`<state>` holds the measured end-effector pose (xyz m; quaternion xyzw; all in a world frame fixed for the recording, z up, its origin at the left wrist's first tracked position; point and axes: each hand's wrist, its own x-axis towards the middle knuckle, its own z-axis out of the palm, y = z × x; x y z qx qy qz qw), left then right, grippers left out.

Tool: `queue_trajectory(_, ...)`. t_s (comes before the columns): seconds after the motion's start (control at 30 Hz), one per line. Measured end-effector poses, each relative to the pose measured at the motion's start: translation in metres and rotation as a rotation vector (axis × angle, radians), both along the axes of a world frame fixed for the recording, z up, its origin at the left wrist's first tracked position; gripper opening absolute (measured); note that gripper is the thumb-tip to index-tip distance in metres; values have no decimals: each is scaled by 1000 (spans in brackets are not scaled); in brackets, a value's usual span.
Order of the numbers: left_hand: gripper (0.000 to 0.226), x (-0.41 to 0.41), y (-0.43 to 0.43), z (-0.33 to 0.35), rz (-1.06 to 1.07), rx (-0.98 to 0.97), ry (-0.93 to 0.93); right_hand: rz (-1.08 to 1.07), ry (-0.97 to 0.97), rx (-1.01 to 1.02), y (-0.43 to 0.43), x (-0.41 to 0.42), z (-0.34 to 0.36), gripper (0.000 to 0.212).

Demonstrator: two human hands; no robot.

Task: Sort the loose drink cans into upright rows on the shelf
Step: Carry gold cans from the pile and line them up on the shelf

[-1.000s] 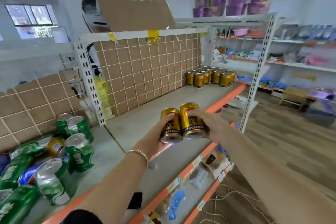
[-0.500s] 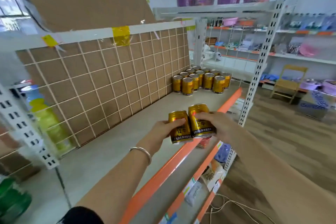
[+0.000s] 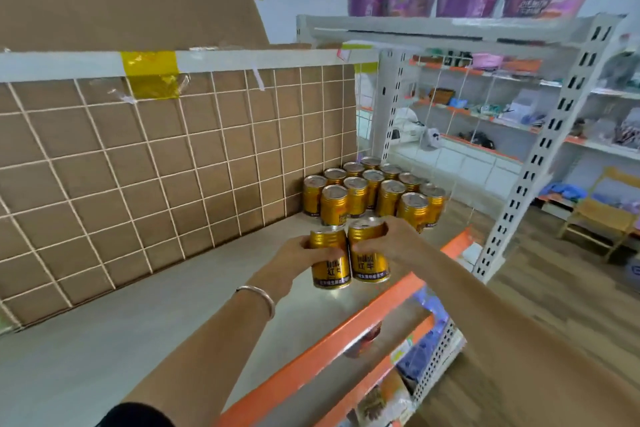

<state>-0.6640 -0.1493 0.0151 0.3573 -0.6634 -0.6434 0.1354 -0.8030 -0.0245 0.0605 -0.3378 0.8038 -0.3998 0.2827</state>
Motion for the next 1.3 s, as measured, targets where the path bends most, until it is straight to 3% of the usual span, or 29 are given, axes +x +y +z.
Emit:
queue_trajectory(0.17,48,-53,-13,-4,37,18,74,123,267,101,-25,-58,9,62)
queue_trajectory(0.3,59,-88,-20,-16,125,38,30,237,396,152,-36,-85,14,44)
queue_trajectory(0.43,64,-110,-23,-26,175,-35,10,332,551,216,-49,-106,7,46)
queue_trajectory(0.57,74,-119,-21,-35,221,-164,-4,320,803,340,-69,-128,-12,74)
queue_trajectory(0.7,71,-128,-19,-40,222,-312,-2,363,948,357,-80,-148,-19,79)
queue_trajectory(0.83,80,-141,-23,-49,212,-396,-31,424,964,431,-86,-161,-14,84)
queue_trajectory(1.07,108,-162,-35,-67,207,-523,-293,426,890,448,-90,-177,-20,83)
queue_trajectory(1.3,120,-161,-38,-82,261,-492,-225,421,825,336,-85,-187,-35,83)
